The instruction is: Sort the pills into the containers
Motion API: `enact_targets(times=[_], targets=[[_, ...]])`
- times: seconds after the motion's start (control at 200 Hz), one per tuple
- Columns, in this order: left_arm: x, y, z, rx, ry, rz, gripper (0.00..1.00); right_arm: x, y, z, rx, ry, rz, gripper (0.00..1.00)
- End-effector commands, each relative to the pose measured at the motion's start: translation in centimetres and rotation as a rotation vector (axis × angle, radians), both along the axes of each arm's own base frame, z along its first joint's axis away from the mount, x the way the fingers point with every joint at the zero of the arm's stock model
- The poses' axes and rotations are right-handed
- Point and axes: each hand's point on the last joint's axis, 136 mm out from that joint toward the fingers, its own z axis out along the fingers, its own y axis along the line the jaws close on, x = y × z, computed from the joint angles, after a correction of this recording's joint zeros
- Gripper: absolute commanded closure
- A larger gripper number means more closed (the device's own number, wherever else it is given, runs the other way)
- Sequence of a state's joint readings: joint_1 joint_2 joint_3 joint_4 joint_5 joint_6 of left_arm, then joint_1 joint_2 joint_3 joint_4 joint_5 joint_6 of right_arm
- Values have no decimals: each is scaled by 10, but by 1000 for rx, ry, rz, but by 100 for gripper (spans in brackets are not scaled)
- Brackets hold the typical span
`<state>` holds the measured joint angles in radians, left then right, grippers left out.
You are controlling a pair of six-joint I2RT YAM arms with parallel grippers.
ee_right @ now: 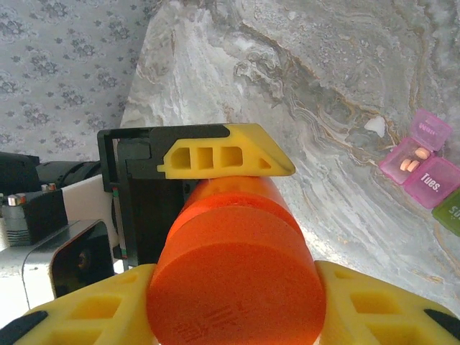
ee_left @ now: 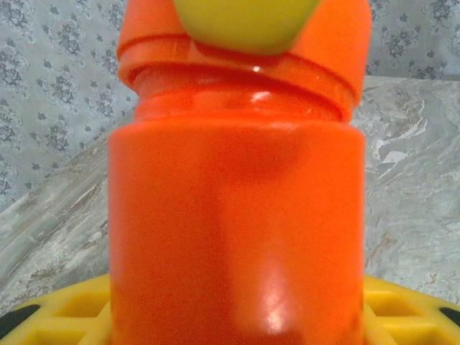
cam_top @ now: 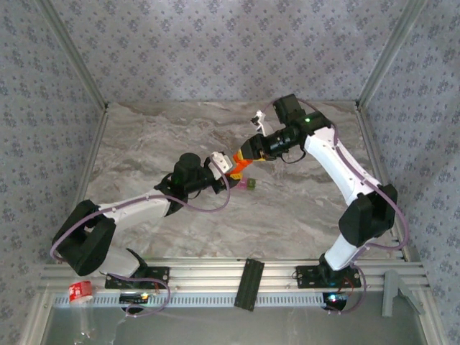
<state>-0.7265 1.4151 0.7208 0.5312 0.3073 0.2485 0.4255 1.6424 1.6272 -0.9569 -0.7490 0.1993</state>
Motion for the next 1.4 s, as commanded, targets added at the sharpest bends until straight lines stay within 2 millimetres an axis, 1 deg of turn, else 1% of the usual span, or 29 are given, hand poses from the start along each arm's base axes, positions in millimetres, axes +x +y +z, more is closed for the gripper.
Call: enact_targets(times=[0.0, 0.105, 0.195, 0.25, 0.43, 0.595, 0.715, 0.839, 0.984, 1.124, 1.299, 1.399], targets=[[0, -10, 50, -126, -110, -24, 100, -13, 7, 19, 72, 33, 20, 47], [0, -10, 49, -123, -110, -24, 100, -10, 5, 23, 77, 24, 5, 44], [1, -10, 49, -121, -110, -21, 100, -8, 3, 26, 81, 18, -6, 35], [1, -10, 49, -121, -110, -19, 100, -7, 2, 28, 84, 14, -12, 32], [1, -10, 49, -121, -111, -20, 100, -4, -1, 36, 102, -3, -26, 28], [4, -10, 48, -127, -105, -11, 100, -1, -6, 45, 112, -29, -46, 19], [6, -10, 51, -153, -101, 1, 100, 5, -16, 54, 116, -56, -89, 14], [10, -8, 54, -193, -83, 16, 100, 12, -32, 64, 135, -75, -149, 11], [11, -6, 61, -241, -68, 17, 100, 21, -46, 73, 157, -82, -227, 10], [14, -4, 67, -288, -49, 22, 100, 22, -46, 77, 139, -109, -245, 10], [16, -5, 73, -331, -15, 13, 100, 20, -38, 73, 93, -141, -241, 10], [16, -7, 73, -353, 15, -4, 100, 21, -33, 73, 72, -159, -239, 10]])
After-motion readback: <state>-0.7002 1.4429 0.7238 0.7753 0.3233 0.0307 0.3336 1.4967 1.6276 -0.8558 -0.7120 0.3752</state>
